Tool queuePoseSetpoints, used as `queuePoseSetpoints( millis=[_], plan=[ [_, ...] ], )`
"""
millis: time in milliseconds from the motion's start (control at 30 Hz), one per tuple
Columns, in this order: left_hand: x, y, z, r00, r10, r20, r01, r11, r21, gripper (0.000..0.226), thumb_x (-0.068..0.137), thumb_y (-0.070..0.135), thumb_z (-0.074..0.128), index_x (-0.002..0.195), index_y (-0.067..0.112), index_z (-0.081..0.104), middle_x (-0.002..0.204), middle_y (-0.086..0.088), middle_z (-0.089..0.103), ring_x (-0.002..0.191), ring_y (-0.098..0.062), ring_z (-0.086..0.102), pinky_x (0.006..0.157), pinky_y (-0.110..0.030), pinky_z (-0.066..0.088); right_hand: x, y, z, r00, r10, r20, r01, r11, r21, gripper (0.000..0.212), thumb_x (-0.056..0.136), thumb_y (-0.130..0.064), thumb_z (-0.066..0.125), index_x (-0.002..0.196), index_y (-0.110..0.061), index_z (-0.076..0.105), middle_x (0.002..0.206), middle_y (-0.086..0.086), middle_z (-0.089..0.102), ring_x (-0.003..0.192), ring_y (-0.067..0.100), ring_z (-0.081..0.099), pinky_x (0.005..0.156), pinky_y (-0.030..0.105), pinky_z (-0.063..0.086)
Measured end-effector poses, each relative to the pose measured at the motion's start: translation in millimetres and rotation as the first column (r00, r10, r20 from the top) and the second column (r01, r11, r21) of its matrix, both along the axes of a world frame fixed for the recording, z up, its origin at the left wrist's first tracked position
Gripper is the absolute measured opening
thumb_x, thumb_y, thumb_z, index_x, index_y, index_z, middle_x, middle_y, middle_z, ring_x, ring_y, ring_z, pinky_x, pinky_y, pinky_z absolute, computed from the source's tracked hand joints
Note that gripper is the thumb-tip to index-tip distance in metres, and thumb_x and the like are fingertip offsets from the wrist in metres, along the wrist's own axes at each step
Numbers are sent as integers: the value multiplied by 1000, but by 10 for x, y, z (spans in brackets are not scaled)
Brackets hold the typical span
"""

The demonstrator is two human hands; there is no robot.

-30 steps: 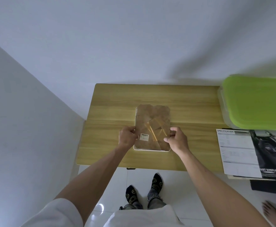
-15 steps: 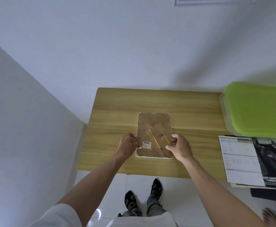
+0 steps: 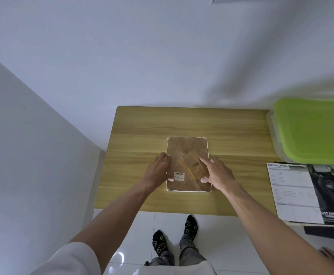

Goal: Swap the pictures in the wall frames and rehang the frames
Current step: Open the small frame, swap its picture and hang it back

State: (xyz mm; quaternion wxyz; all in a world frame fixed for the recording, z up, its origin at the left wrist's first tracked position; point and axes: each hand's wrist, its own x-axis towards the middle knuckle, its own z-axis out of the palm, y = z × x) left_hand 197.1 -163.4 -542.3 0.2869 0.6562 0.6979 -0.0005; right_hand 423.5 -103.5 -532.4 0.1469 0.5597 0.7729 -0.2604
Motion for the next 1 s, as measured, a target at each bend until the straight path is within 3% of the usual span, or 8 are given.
queuePoseSetpoints(
  millis=[100,167,233,467,633,833,1000],
  plan=[
    [-50,184,-4,978,-158,-138,154,987,-38,127,65,50,83,155,3,6,164,-12,-8,150,-29,8,121,-42,15,-63,88,42,982,151,112,-162,982,93,111,74,-36,85,158,-21,13,157,16,19,143,31,29,109,41,40],
    [-62,311,-18,952,-247,-183,231,967,-104,140,61,56,83,154,1,-7,162,-12,-18,151,-27,-6,123,-41,1,-127,169,46,948,279,153,-294,952,85,125,72,-34,87,159,-18,-1,165,16,-11,153,32,3,122,46,17],
    [-55,402,-32,928,-313,-205,285,946,-155,144,60,58,82,152,-2,-11,161,-15,-19,151,-26,-9,123,-38,-3,-185,269,40,915,362,176,-373,927,34,134,69,-33,89,158,-17,-9,163,13,-23,153,31,-8,124,47,8],
    [-64,526,-98,884,-401,-241,377,916,-140,145,55,70,78,151,-11,6,160,-27,-9,151,-31,-4,121,-34,-7,-300,472,-22,902,387,189,-365,920,-141,146,64,-30,92,155,-22,-21,160,11,-30,152,28,-13,124,48,7],
    [-88,520,-117,898,-390,-203,368,920,-137,146,58,68,78,150,-11,-3,159,-25,-14,150,-29,-10,122,-34,-8,-239,506,-17,928,354,116,-333,928,-167,146,62,-29,93,156,-29,-18,160,1,-32,152,22,-15,122,52,12],
    [-56,465,-54,915,-346,-205,320,935,-152,142,63,62,79,151,-6,-9,159,-20,-20,149,-29,-15,121,-40,-8,-168,507,-39,945,318,75,-303,939,-162,144,62,-31,92,156,-34,-16,158,-6,-34,151,16,-16,123,50,10],
    [15,357,21,971,-185,-152,158,973,-171,139,63,47,87,154,3,-9,161,-12,-23,150,-28,-16,122,-51,2,-87,378,-47,966,257,23,-255,965,-54,131,62,-31,92,159,-28,4,165,-1,-18,154,19,-6,122,45,20]
  ],
)
